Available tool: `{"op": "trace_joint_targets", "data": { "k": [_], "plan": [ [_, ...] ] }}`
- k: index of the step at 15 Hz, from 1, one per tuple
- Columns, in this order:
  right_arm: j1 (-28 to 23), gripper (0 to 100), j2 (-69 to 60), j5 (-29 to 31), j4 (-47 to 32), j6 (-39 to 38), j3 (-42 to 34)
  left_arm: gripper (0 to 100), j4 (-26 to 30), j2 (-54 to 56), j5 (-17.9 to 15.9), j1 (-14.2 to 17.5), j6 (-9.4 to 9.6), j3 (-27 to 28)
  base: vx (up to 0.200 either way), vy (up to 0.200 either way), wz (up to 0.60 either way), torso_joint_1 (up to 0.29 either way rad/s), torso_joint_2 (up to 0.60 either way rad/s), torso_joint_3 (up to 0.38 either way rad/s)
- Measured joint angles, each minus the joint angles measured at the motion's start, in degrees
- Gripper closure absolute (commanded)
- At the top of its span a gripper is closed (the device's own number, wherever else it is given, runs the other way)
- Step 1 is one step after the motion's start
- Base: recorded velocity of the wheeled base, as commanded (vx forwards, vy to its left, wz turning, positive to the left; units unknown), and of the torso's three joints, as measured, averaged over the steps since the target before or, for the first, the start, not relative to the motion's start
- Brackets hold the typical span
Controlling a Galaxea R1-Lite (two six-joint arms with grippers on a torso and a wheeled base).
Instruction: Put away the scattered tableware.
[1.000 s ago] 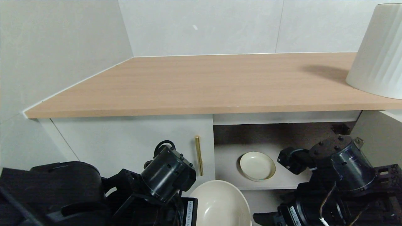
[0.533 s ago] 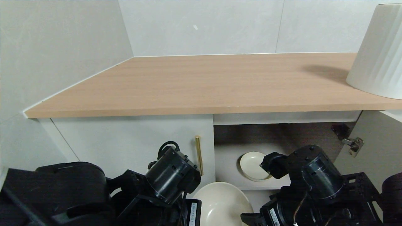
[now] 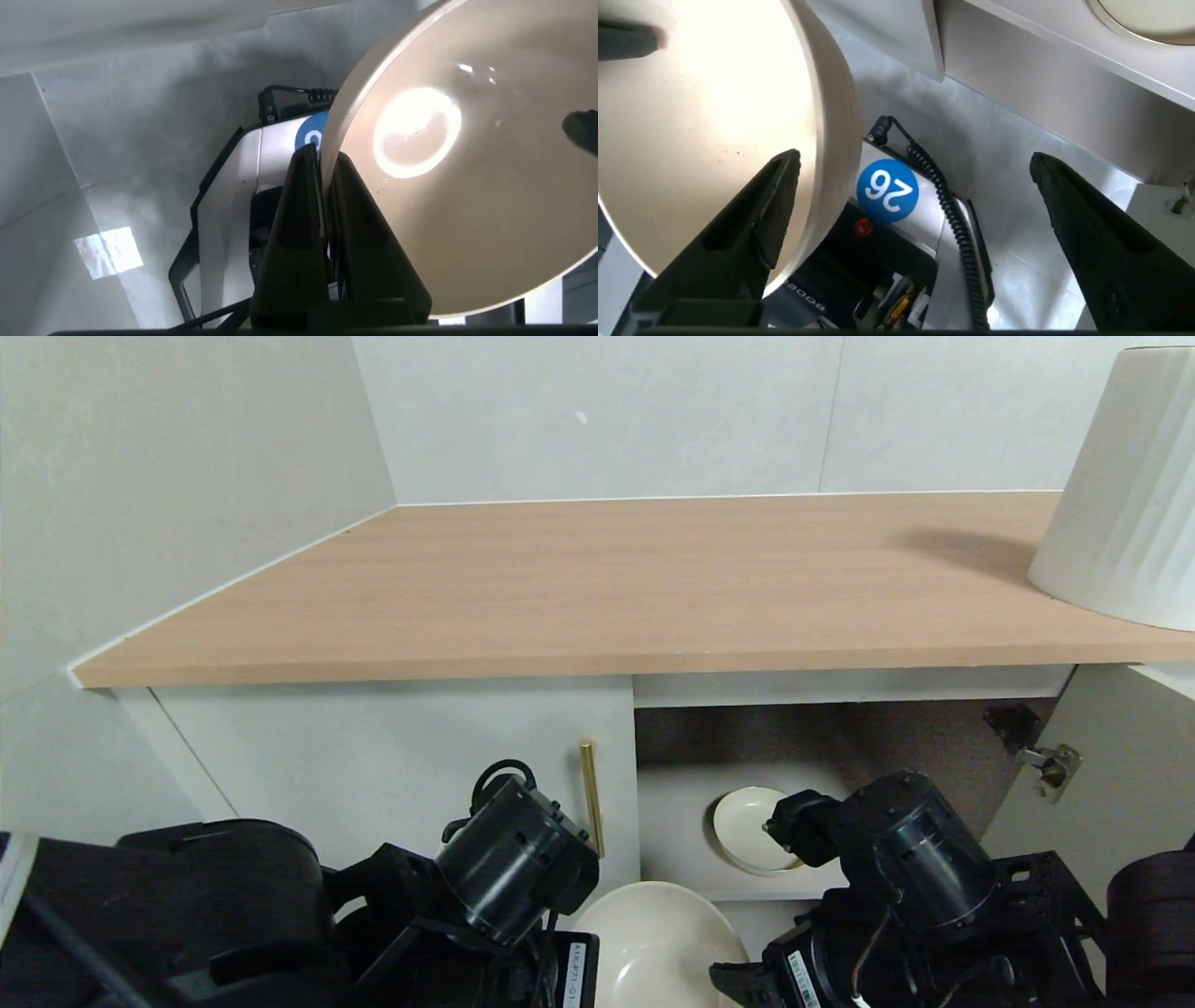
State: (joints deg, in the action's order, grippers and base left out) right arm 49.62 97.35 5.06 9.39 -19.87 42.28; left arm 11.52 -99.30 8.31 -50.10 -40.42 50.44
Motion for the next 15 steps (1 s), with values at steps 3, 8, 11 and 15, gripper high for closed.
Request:
{"op": "trace_joint_targets", "data": {
  "k": [3, 8, 11, 15],
  "plan": [
    [0.13, 100, 0.09, -0.28, 0.22, -0.02, 0.02, 100, -0.44, -0.23, -0.22, -0.06, 0.05, -0.04, 0.000, 0.000, 0.00, 0.000, 0.00, 0.000],
    [0.02, 100, 0.07, -0.17, 0.11, 0.00, -0.06, 100, -0.37, -0.94, -0.33, 0.00, 0.09, -0.15, 0.000, 0.000, 0.00, 0.000, 0.00, 0.000],
    [0.02, 100, 0.09, -0.09, 0.07, 0.09, -0.09, 100, -0.24, -0.89, -0.16, 0.00, 0.11, -0.17, 0.000, 0.000, 0.00, 0.000, 0.00, 0.000],
    [0.02, 100, 0.13, -0.06, 0.02, 0.09, -0.09, 0, -0.13, -0.74, -0.06, 0.00, 0.22, -0.21, 0.000, 0.000, 0.00, 0.000, 0.00, 0.000]
  ]
}}
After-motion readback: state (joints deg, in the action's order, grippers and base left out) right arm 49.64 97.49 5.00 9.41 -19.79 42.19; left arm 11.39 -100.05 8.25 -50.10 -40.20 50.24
